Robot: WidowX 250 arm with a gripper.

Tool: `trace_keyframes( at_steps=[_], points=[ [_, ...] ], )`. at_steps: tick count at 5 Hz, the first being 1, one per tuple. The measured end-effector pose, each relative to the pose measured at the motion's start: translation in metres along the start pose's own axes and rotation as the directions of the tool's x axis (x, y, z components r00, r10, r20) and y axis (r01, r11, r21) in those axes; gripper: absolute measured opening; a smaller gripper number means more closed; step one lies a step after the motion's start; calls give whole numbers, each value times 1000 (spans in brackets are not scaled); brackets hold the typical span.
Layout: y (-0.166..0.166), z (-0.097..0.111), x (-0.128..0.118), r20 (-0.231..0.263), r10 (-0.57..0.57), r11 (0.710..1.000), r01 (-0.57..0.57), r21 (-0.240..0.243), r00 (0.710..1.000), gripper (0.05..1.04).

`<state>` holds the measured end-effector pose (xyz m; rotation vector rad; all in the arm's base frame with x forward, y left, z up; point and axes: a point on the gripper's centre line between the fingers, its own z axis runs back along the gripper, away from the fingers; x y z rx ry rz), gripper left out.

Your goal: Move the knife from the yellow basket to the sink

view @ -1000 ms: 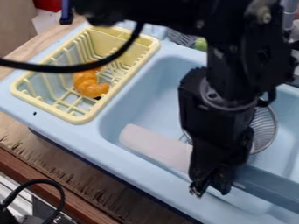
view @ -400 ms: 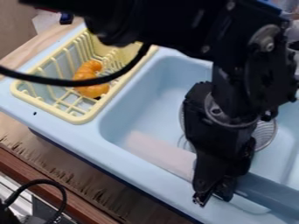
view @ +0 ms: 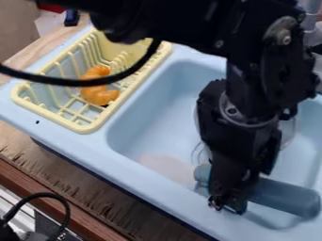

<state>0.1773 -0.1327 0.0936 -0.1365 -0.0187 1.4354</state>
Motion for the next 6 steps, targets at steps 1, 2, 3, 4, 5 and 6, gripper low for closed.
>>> trace_keyframes(
  at_steps=[1, 2, 3, 4, 5, 6],
  points=[
    [0, 0, 0, -12, -4, 1000, 4, 8, 1000, 979],
    [3, 7, 2, -35, -14, 1000, 14, 19, 999, 980],
    [9, 13, 4, -64, -52, 997, 56, 51, 997, 980],
    [13, 25, 8, -79, -95, 995, 98, 34, 992, 982],
    [13, 32, 24, 2, -141, 990, 141, 14, 990, 982],
    [6, 36, 46, 97, -163, 986, 164, -7, 982, 982]
  ],
)
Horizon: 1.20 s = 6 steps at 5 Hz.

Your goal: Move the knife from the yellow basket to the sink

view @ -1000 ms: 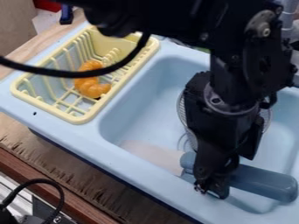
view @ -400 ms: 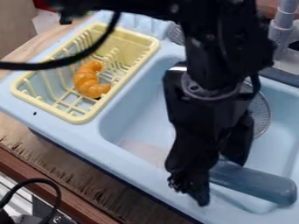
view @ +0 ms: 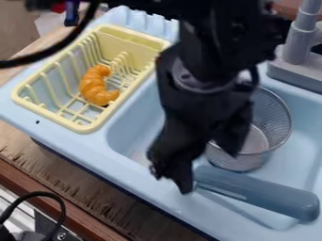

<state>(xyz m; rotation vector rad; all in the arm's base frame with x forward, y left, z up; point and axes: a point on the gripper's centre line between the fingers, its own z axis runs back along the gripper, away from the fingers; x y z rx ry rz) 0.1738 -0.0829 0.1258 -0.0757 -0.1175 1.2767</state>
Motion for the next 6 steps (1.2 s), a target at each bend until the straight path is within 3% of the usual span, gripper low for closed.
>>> trace_keyframes(
  at_steps=[1, 2, 3, 4, 5, 6],
  points=[
    [-2, 0, 32, 62, -18, 1000, 17, 13, 998, 982],
    [-6, 4, 57, 75, -49, 999, 48, 10, 996, 982],
    [-12, 3, 77, 36, -246, 968, 244, 59, 969, 982],
    [-16, 10, 93, 32, -458, 889, 456, 52, 889, 982],
    [-23, 13, 108, 23, -669, 742, 666, 76, 743, 982],
    [-37, 16, 118, 65, -833, 554, 825, 112, 550, 982]
  ],
)
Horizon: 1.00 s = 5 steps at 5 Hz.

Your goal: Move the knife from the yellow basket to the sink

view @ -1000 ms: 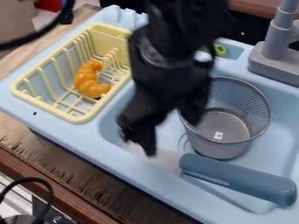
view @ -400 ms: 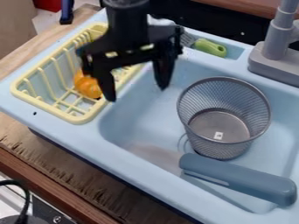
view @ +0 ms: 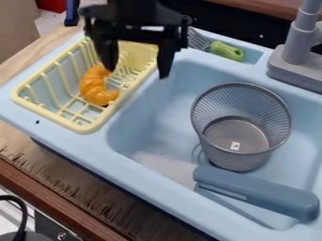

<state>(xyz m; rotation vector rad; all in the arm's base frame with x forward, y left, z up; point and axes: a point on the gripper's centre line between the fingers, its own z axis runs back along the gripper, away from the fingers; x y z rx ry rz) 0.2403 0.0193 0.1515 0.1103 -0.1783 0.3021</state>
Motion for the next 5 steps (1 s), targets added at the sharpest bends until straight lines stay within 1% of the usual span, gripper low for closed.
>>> trace_keyframes(
  at_steps=[1, 2, 3, 4, 5],
  points=[
    [-2, -7, 20, -69, -259, 966, 258, -22, 963, 982],
    [4, -10, 32, -18, -380, 925, 380, -25, 925, 982],
    [0, -17, 41, -31, -389, 921, 387, -47, 921, 982],
    [-21, -8, 47, -12, -392, 915, 389, -102, 920, 982],
    [-42, -4, 52, -24, -354, 929, 348, -128, 935, 982]
  ],
)
